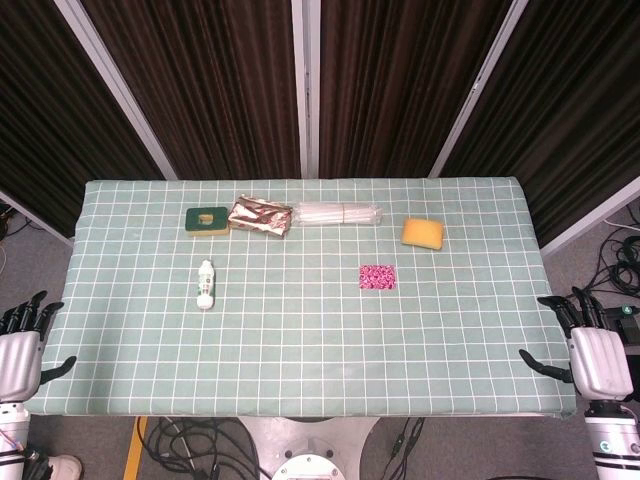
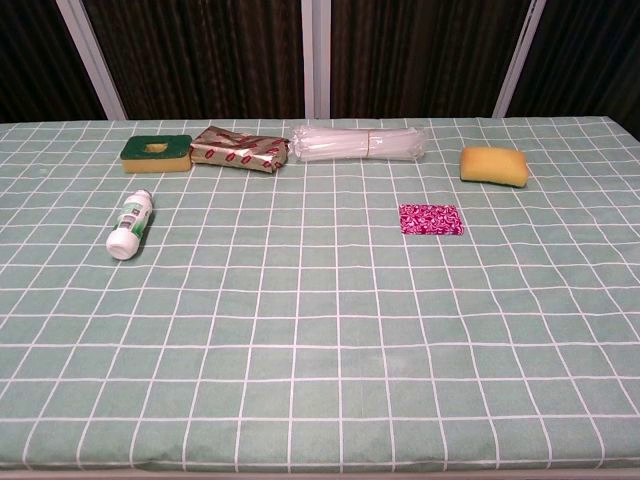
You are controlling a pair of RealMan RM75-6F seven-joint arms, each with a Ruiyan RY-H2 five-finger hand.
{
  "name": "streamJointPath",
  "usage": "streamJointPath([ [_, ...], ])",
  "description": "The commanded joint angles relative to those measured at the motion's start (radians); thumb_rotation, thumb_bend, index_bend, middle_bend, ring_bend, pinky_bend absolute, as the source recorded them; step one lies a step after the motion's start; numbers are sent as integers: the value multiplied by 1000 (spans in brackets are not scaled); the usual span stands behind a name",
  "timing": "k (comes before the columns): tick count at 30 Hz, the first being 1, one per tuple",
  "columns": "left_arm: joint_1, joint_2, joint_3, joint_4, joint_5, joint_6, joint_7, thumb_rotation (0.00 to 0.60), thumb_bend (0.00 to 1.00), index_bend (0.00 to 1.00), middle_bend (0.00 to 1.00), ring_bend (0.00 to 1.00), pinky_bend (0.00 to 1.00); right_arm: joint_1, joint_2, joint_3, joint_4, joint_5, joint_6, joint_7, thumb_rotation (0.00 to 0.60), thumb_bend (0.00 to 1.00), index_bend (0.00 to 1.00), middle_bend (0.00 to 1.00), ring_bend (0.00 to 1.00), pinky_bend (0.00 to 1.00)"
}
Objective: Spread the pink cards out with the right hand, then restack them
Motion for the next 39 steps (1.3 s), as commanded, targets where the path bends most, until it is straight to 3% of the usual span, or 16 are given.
streamJointPath([
  [1,1,-1,0,0,-1,1,-1,600,91,268,195,153,168,1,1,2,-2,-6,4,-1,481,61,216,208,12,78],
  [13,3,4,0,-4,8,6,-2,600,91,268,195,153,168,3,4,0,-4,-23,3,8,485,61,215,208,14,78],
  [19,1,6,-1,-9,13,7,-5,600,91,268,195,153,168,62,3,3,-25,-45,-81,-15,485,60,215,209,15,78],
  [25,1,2,-1,-1,7,0,-9,600,91,268,195,153,168,184,-40,43,-32,31,-262,-79,480,75,215,201,15,77],
  [31,4,-3,0,10,-5,-9,-24,600,91,268,195,153,168,334,-158,95,53,136,-451,-144,473,109,215,156,5,74],
  [35,10,-7,7,19,-11,-13,-30,600,91,268,195,153,168,433,-250,123,142,244,-567,-214,418,185,216,94,0,1],
  [39,12,-10,7,26,-16,-16,-34,600,91,268,195,153,168,512,-334,138,241,331,-652,-258,355,304,230,45,0,0],
])
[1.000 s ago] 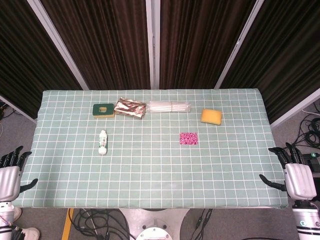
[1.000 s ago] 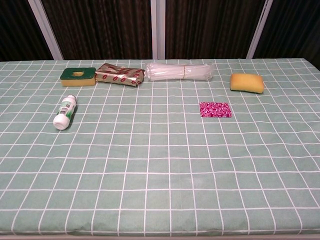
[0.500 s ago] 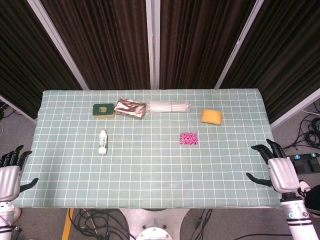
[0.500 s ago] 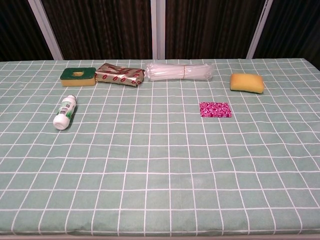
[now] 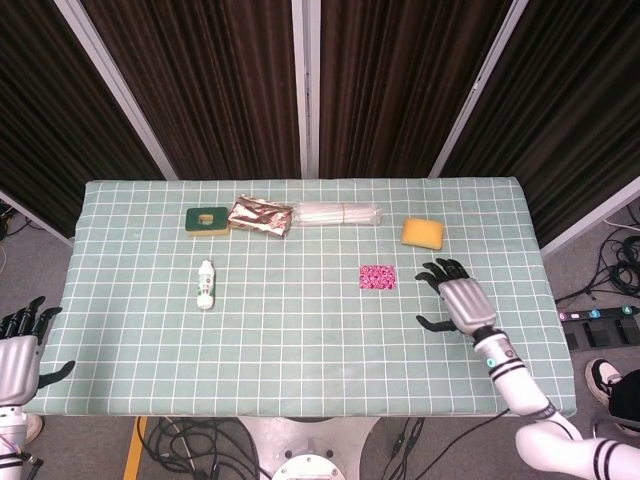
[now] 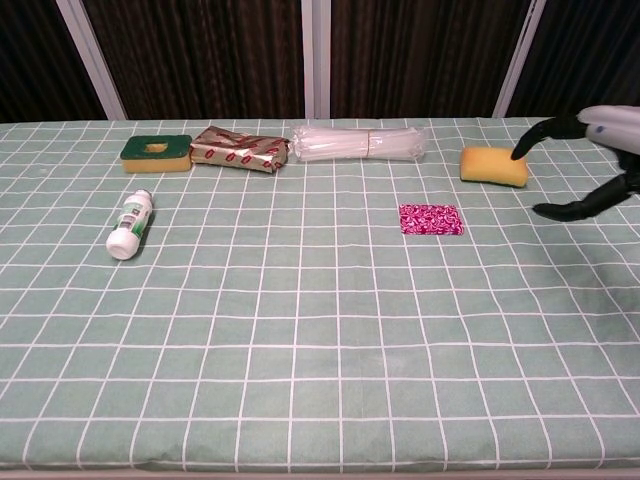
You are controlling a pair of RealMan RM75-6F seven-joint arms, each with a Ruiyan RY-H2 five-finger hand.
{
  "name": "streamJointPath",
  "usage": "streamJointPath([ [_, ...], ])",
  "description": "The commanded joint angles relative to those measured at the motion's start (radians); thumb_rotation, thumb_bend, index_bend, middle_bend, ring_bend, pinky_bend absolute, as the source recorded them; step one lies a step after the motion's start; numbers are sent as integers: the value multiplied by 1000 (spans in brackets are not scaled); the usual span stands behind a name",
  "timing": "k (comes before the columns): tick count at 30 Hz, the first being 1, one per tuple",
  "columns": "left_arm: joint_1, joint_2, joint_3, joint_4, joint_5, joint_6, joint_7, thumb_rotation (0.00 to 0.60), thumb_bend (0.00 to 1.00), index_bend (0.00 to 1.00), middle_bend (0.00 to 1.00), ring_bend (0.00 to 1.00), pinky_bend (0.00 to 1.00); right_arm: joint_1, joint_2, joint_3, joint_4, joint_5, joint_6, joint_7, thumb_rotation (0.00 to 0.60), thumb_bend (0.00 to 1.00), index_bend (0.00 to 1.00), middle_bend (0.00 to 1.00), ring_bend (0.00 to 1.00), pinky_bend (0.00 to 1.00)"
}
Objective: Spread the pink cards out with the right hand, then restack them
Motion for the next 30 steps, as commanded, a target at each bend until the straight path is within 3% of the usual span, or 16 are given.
streamJointPath([
  [1,0,-2,0,3,-3,-2,-1,600,91,268,195,153,168,79,-89,24,102,87,-89,-51,334,329,236,36,0,0],
  [4,-1,-4,-1,6,-7,-9,-1,600,91,269,195,153,168,125,-148,28,175,138,-127,-74,276,372,248,17,0,0],
  [11,-2,-7,-3,15,-15,-16,-5,600,91,269,195,153,168,207,-280,17,350,204,-186,-104,223,401,269,14,0,0],
  [20,-1,-7,-4,21,-21,-21,-9,600,91,268,195,153,168,255,-389,9,518,218,-221,-80,222,397,268,14,0,0],
  [30,0,-6,-4,22,-23,-22,-8,600,91,269,195,153,168,285,-450,16,630,190,-243,-17,218,396,269,13,0,0],
])
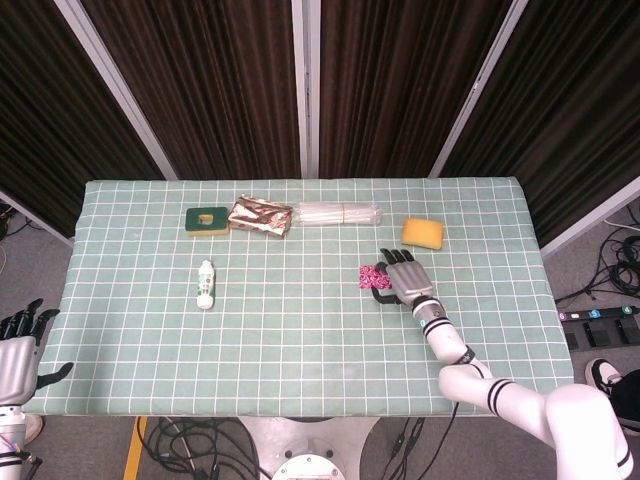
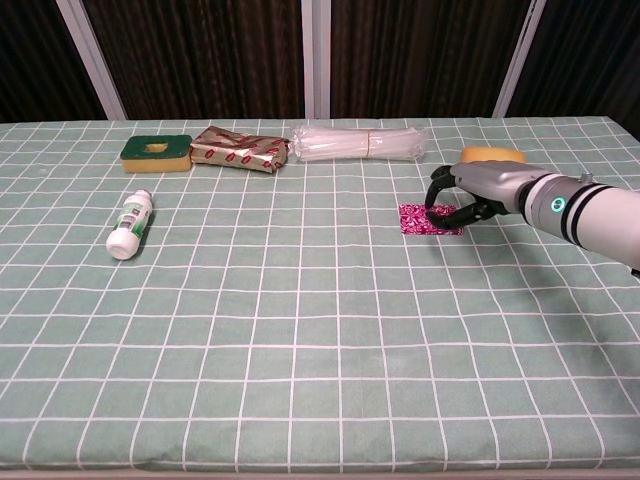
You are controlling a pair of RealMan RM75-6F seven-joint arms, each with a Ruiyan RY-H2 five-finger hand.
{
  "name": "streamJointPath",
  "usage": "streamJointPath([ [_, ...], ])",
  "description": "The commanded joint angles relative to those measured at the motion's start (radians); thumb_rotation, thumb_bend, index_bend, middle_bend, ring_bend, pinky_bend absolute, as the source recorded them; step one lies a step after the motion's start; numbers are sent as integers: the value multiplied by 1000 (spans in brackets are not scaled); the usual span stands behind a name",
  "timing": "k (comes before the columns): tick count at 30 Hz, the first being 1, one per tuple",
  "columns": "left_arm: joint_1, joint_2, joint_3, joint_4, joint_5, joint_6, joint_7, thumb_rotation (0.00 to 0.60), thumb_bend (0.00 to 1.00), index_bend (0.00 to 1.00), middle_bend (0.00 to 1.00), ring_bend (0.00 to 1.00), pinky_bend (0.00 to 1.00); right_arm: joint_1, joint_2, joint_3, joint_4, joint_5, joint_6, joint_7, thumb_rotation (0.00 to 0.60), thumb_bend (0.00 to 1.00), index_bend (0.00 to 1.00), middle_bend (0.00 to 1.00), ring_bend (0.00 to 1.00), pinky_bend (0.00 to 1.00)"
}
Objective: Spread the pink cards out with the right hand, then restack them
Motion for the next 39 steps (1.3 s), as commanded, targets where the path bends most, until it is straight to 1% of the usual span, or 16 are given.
streamJointPath([
  [1,0,0,0,0,-1,0,1,600,91,269,195,153,168,11,-19,1,31,-12,-11,19,217,396,269,13,0,0],
  [8,1,1,0,1,-6,-3,3,600,91,268,195,153,168,20,-46,-8,87,-36,-36,54,219,394,269,14,0,0],
  [13,2,-1,1,2,-9,-6,4,600,91,268,195,153,168,2,-26,-28,55,-60,-27,66,221,394,269,15,0,0],
  [20,1,-4,1,6,-3,-3,3,600,91,268,195,153,168,-49,39,-72,-66,-84,27,36,229,394,269,16,0,0],
  [22,1,-4,0,7,-2,-2,2,600,91,268,195,153,168,-64,57,-82,-103,-88,45,27,221,395,269,15,0,0],
  [24,1,-4,0,8,-1,-2,2,600,91,268,195,153,168,-81,83,-98,-149,-92,64,10,214,394,269,15,0,0],
  [32,4,-6,-1,12,0,3,-5,600,91,268,195,153,168,-140,190,-149,-327,-90,138,-62,225,395,271,16,0,0],
  [35,4,-6,0,15,0,1,-7,600,91,268,195,153,168,-150,218,-144,-365,-86,170,-75,227,394,271,16,0,0],
  [39,4,-7,-1,14,5,5,-8,600,90,268,195,153,168,-134,212,-112,-355,-60,168,-80,224,394,272,16,0,0],
])
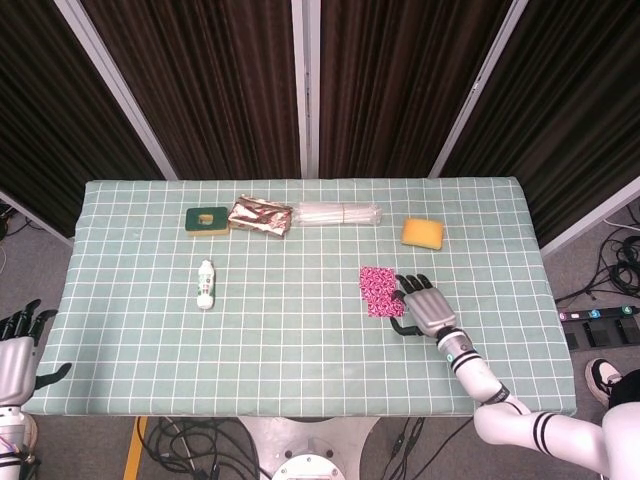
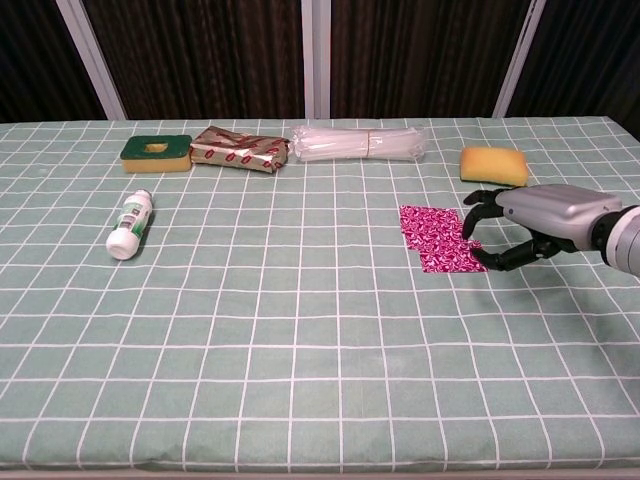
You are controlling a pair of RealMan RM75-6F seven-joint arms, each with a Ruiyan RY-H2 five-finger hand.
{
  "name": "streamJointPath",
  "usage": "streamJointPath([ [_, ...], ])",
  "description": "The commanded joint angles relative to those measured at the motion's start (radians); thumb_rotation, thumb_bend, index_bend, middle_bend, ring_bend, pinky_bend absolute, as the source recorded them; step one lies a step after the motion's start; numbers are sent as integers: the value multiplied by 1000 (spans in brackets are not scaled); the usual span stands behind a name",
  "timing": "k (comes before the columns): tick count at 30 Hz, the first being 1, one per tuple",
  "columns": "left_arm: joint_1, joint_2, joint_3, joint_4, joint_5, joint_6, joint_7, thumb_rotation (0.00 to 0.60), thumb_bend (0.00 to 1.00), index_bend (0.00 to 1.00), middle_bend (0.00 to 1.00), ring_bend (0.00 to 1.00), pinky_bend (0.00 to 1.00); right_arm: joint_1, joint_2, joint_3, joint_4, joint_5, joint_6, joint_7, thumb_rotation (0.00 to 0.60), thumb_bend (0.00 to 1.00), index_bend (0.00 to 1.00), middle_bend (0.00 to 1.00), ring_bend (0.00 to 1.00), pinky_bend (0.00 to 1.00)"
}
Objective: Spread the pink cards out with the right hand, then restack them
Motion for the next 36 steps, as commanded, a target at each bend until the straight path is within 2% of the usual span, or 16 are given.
streamJointPath([
  [1,2,0,0,-1,3,6,0,600,90,268,195,153,168,16,-10,20,17,20,-14,-8,228,393,271,17,0,0],
  [11,7,1,1,-3,-4,5,3,600,91,268,195,153,168,90,-134,69,200,53,-92,17,221,395,271,16,0,0],
  [20,6,0,1,0,-6,2,3,600,91,268,195,153,168,123,-195,78,295,49,-134,39,223,396,271,16,0,0],
  [28,6,-2,2,1,-4,1,5,600,91,268,195,153,168,108,-181,58,278,27,-127,46,224,394,271,16,0,0],
  [36,2,-2,1,1,0,-3,6,600,91,269,195,153,168,69,-133,21,186,11,-91,28,221,395,272,15,0,0],
])
